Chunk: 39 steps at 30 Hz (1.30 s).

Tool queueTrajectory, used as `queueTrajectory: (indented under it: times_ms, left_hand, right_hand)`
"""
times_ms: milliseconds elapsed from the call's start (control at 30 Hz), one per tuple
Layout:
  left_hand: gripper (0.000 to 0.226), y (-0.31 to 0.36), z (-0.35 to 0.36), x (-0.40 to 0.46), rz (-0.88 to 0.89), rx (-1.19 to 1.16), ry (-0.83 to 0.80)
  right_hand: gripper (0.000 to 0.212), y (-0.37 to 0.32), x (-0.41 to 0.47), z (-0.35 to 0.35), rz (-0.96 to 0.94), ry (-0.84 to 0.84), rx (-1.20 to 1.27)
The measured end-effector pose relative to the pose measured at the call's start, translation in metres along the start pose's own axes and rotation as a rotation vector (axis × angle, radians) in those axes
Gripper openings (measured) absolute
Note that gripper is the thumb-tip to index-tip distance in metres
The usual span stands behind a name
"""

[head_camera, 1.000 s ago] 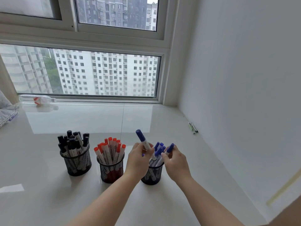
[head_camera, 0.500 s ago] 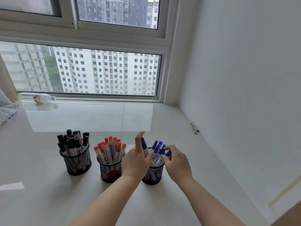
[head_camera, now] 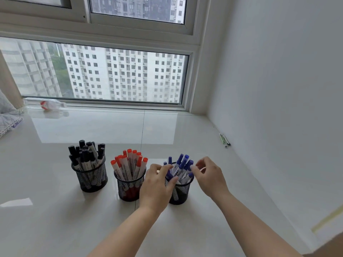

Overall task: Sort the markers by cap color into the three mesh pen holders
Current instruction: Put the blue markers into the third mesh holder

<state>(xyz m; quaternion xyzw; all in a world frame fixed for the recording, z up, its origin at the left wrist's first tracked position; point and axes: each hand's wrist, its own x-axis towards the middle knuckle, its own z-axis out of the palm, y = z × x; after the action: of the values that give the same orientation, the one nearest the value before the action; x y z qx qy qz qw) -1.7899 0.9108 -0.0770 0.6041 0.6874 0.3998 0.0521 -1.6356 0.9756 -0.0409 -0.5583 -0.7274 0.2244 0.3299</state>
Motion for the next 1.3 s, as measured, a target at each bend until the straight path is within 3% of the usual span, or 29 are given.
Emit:
queueTrajectory:
  times_ms: [167,300,400,567,700,833,1000,1167,1300]
  left_hand:
    - [0.094,-0.001,0.014,-0.011,-0.154,-0.382,-0.051]
    - [0.113,0.001,0.027,-0.007,-0.288,-0.554,-0.093]
    - [0.102,-0.001,0.035,0.000,-0.329,-0.599,-0.141]
    - [0.075,-0.005,0.037,0.007,-0.365,-0.524,-0.179]
    - [0.071,-0.007,0.036,0.007,-0.379,-0.457,-0.180]
    - [0.069,-0.007,0.036,0.007,-0.374,-0.450,-0.180]
    - [0.068,-0.005,0.032,0.007,-0.384,-0.449,-0.204]
    - [0.070,-0.004,0.030,0.008,-0.387,-0.454,-0.216]
    - [0.072,-0.004,0.030,0.006,-0.391,-0.462,-0.209]
  right_hand:
    - [0.018,-0.016,0.026,-0.006,0.054,0.010,0.068]
    - [0.030,-0.025,0.043,-0.004,0.101,-0.131,0.027]
    - [0.028,-0.030,0.050,0.000,0.096,-0.213,-0.012]
    - [0.019,-0.030,0.051,0.004,0.129,-0.195,-0.018]
    - [0.013,-0.025,0.054,0.003,0.164,-0.208,-0.045]
    - [0.020,-0.024,0.051,0.003,0.182,-0.215,-0.095]
    - [0.027,-0.026,0.049,-0.011,0.102,0.054,-0.036]
    - [0.025,-0.024,0.045,-0.035,0.111,0.292,0.225]
    - [0.024,-0.022,0.042,-0.047,0.241,0.374,0.509]
